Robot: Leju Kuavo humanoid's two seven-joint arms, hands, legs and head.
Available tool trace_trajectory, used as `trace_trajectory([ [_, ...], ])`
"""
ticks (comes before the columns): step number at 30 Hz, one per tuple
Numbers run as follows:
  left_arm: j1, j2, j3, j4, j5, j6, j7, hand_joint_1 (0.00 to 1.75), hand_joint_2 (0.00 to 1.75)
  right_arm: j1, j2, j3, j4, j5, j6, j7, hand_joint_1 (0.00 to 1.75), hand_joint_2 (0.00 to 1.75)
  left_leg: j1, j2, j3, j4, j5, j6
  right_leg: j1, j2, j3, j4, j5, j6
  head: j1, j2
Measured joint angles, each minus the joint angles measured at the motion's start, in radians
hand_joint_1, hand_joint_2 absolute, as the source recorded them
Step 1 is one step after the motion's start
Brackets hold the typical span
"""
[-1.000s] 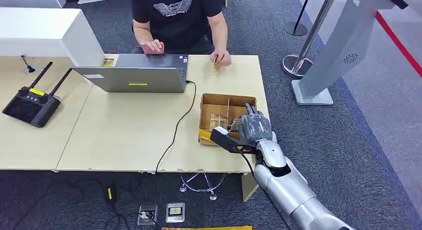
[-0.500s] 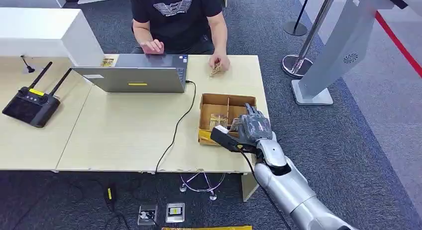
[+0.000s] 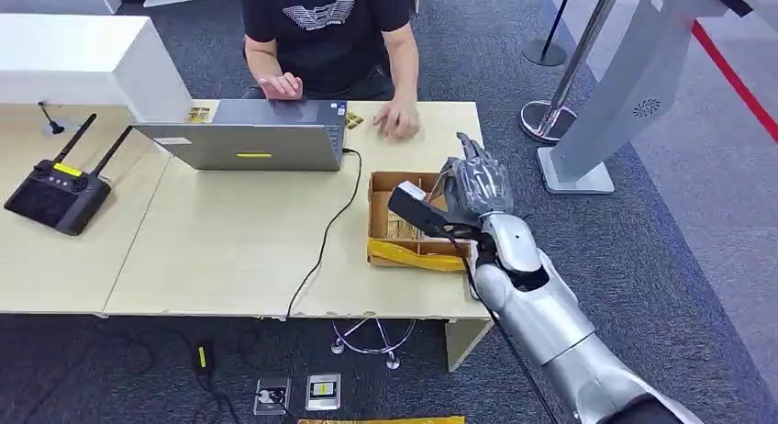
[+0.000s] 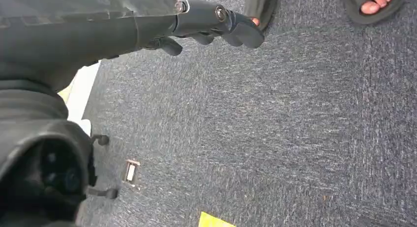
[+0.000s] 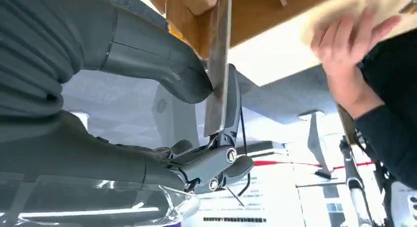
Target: Pass the card to the sensor for recognition and then transmit it.
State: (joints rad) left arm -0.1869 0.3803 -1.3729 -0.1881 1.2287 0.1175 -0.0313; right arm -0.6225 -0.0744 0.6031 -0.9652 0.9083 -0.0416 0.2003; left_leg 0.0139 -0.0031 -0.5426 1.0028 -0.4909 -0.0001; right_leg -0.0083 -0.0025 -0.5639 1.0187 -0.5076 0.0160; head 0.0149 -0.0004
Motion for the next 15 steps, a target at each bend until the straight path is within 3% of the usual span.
trace_trajectory([
  [15, 0.0, -0.005, -0.009, 0.0, 0.0, 0.008, -0.001, 0.0, 0.0, -0.001, 0.0, -0.015, -0.061, 0.003, -0.069, -0.018, 1.75, 1.75, 0.0, 0.0, 0.0, 0.0, 0.0, 0.0, 0.0, 0.0, 0.0, 0.0, 0.0, 0.0, 0.0, 0.0],
])
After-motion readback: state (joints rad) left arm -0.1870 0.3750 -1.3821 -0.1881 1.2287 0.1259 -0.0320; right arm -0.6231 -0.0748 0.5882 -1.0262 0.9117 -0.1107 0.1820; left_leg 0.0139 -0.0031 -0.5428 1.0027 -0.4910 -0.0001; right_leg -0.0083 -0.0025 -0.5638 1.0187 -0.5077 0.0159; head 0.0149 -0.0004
